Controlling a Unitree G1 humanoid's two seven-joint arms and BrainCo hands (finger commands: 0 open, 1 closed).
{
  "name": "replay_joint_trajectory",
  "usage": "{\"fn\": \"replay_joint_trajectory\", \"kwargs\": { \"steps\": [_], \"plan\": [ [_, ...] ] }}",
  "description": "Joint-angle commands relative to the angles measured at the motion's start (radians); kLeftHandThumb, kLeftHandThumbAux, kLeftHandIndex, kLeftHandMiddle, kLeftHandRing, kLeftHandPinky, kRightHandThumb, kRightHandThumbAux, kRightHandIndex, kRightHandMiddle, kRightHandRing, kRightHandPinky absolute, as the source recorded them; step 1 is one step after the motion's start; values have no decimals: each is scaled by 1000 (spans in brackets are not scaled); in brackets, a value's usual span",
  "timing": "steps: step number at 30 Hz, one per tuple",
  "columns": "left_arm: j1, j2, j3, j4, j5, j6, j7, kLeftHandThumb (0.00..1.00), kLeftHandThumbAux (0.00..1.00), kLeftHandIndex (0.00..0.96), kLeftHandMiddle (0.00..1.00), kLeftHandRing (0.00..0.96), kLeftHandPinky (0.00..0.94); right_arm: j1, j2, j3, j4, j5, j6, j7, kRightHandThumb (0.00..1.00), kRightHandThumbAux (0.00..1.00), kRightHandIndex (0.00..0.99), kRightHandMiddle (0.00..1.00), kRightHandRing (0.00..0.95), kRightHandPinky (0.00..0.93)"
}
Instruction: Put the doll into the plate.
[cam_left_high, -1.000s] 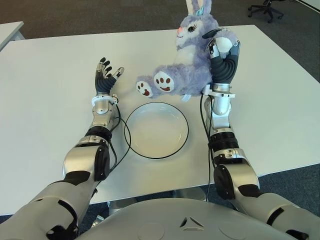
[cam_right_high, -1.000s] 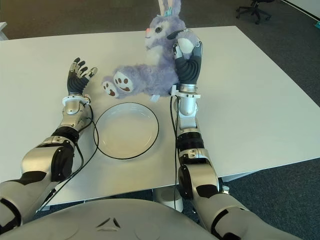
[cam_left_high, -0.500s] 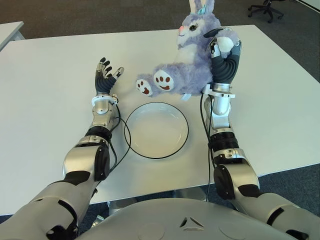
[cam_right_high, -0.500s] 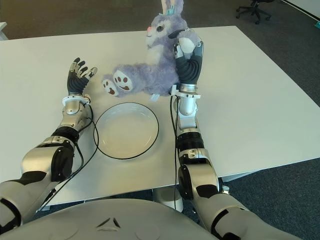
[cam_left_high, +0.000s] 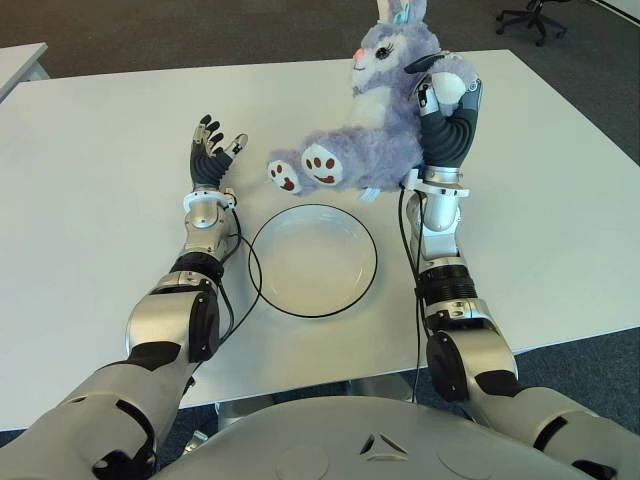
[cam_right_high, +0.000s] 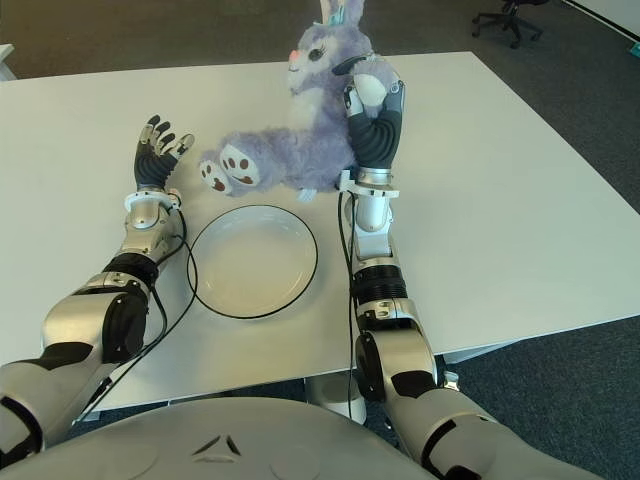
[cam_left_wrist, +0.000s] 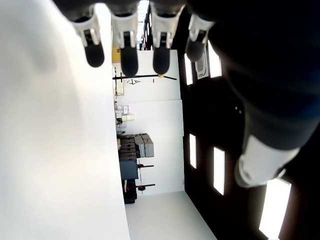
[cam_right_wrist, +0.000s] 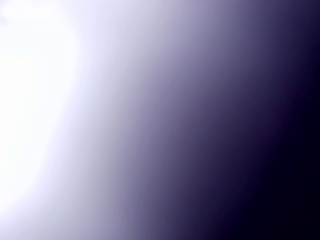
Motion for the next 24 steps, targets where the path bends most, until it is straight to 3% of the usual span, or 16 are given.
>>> {"fn": "replay_joint_trajectory", "kwargs": {
  "steps": [1,5,11,15,24],
  "plan": [
    [216,-83,-8,158,0,168,-9,121,673,14,119,116,89,20,13,19,-28,14,-44,19,843,672,438,490,706,714],
    [216,-85,-6,157,-3,168,-12,126,675,12,120,117,93,25,10,25,-38,-21,-30,11,843,672,438,490,717,739],
    [218,-87,-5,157,-5,166,-14,129,676,9,118,115,86,36,11,42,-56,-22,-10,21,842,672,437,489,693,697],
    [219,-88,-4,158,-5,167,-13,127,673,11,120,116,90,39,16,55,-68,-43,1,20,843,671,437,488,703,748],
    [218,-89,-4,159,-5,172,-8,112,678,11,125,120,92,58,32,71,-115,-102,51,-3,844,671,437,488,710,755]
  ]
}}
